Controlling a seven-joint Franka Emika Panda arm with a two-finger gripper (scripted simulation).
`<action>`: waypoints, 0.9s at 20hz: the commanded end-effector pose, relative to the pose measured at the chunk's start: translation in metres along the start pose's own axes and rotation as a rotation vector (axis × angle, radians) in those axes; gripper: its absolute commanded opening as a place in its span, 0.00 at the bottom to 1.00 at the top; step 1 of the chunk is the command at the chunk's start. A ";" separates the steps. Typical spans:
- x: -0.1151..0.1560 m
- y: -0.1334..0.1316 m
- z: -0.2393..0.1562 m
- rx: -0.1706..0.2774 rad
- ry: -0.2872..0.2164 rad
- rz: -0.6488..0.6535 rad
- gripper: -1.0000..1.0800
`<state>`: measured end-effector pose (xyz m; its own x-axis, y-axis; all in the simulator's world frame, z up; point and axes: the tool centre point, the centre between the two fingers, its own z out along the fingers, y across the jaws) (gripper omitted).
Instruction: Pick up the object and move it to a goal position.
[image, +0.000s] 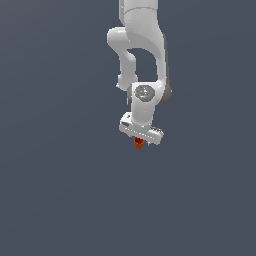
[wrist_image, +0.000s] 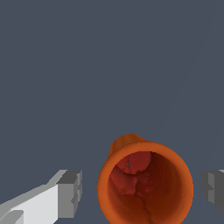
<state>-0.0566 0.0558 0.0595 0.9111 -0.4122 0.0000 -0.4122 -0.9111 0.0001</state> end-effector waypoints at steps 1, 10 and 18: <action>0.000 0.000 0.011 0.000 0.000 0.001 0.96; 0.000 -0.001 0.022 0.000 0.000 0.001 0.00; 0.000 -0.001 0.021 0.001 0.001 0.001 0.00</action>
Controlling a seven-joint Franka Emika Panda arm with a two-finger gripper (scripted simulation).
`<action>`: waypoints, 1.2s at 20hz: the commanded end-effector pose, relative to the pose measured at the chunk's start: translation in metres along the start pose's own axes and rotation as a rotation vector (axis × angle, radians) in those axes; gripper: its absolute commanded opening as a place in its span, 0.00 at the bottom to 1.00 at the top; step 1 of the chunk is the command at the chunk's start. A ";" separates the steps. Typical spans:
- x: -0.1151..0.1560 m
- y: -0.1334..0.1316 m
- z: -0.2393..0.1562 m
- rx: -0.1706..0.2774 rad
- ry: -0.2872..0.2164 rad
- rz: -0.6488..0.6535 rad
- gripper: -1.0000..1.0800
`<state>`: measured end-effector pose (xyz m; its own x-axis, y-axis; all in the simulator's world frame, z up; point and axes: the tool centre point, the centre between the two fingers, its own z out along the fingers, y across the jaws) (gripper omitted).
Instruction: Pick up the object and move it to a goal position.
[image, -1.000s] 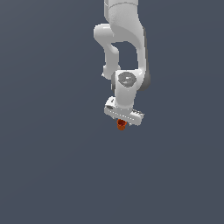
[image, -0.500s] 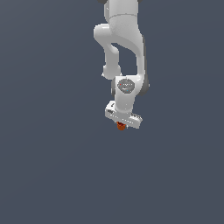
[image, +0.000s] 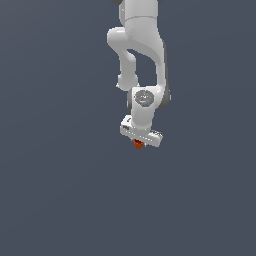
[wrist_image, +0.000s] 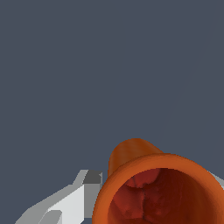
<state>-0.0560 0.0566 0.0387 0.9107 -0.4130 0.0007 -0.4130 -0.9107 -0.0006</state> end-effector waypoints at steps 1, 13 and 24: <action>0.000 0.000 0.000 0.000 0.000 0.000 0.00; 0.007 0.027 -0.041 0.000 0.000 0.001 0.00; 0.024 0.092 -0.139 0.002 -0.001 0.001 0.00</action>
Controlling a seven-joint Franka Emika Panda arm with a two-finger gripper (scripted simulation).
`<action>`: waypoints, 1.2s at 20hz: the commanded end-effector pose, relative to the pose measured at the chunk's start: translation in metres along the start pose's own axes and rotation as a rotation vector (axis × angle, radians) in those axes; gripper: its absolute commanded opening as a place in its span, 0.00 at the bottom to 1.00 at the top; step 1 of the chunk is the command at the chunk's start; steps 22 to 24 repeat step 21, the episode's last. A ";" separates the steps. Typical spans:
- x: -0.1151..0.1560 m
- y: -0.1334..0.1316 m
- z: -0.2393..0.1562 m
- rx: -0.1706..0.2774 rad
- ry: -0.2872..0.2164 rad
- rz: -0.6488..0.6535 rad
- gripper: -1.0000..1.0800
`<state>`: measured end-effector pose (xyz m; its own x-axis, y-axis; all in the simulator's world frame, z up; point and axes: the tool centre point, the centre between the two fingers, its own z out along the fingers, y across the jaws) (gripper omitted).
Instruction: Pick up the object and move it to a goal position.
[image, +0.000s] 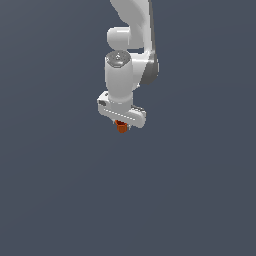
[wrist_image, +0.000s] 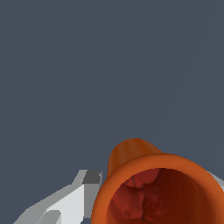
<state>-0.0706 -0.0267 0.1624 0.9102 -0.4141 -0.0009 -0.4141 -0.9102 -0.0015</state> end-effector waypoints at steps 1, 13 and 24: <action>0.004 0.016 -0.025 0.001 0.000 0.000 0.00; 0.022 0.069 -0.109 -0.001 0.000 0.000 0.00; 0.027 0.078 -0.124 -0.001 0.001 0.000 0.00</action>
